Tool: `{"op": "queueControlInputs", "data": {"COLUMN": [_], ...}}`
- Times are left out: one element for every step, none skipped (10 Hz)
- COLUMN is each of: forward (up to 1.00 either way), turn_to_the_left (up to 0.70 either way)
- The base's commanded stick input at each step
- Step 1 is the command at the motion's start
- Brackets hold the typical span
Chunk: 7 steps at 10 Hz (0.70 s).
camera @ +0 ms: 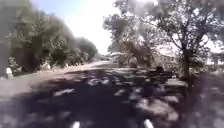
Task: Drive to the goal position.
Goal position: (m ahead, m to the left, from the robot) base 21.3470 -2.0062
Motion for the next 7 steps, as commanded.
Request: {"op": "queueControlInputs", "data": {"forward": [0.50, 0.50, 0.50, 0.50, 0.50, 0.50, 0.50], "turn_to_the_left": [0.00, 0.00, 0.00, 0.00, 0.00, 0.00, 0.00]}}
